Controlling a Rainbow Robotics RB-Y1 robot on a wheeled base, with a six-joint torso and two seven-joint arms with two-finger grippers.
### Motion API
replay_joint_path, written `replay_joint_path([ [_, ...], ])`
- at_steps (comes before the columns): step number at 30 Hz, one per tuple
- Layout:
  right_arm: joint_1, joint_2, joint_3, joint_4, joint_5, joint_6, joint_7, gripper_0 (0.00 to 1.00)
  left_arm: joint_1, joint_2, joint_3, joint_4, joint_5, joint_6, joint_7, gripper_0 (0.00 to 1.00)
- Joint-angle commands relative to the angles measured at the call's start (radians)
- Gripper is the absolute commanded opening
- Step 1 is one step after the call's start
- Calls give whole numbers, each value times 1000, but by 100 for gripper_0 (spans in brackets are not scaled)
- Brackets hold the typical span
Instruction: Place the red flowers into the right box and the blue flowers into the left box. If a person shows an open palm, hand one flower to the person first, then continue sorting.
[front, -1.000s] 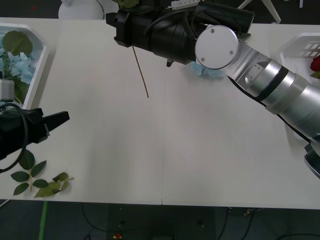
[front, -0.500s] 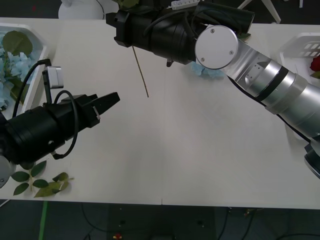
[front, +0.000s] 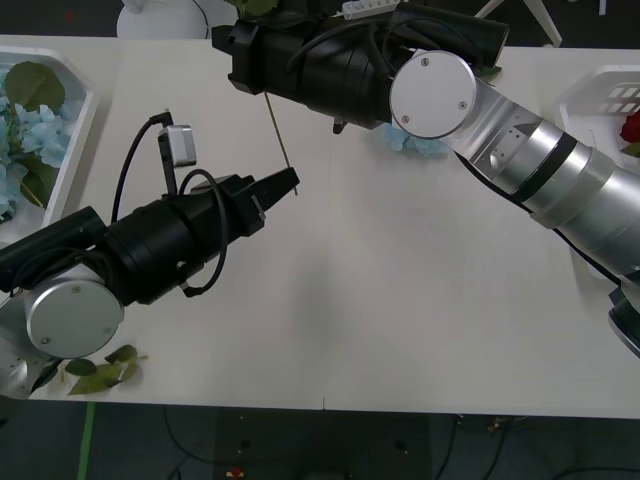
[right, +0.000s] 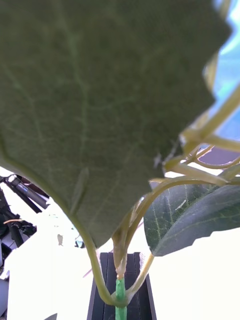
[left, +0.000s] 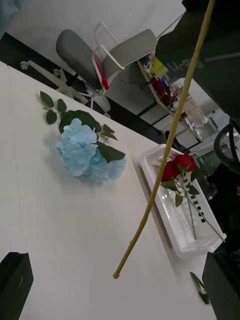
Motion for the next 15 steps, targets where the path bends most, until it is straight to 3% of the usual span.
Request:
replay_joint_path([
  [1, -3, 29, 2, -19, -10, -11, 29, 0, -67, -58, -21, 32, -18, -17, -29, 100],
  [15, -3, 27, 2, -19, -10, -13, 29, 0, -187, -176, -19, 189, -37, -32, -33, 100],
])
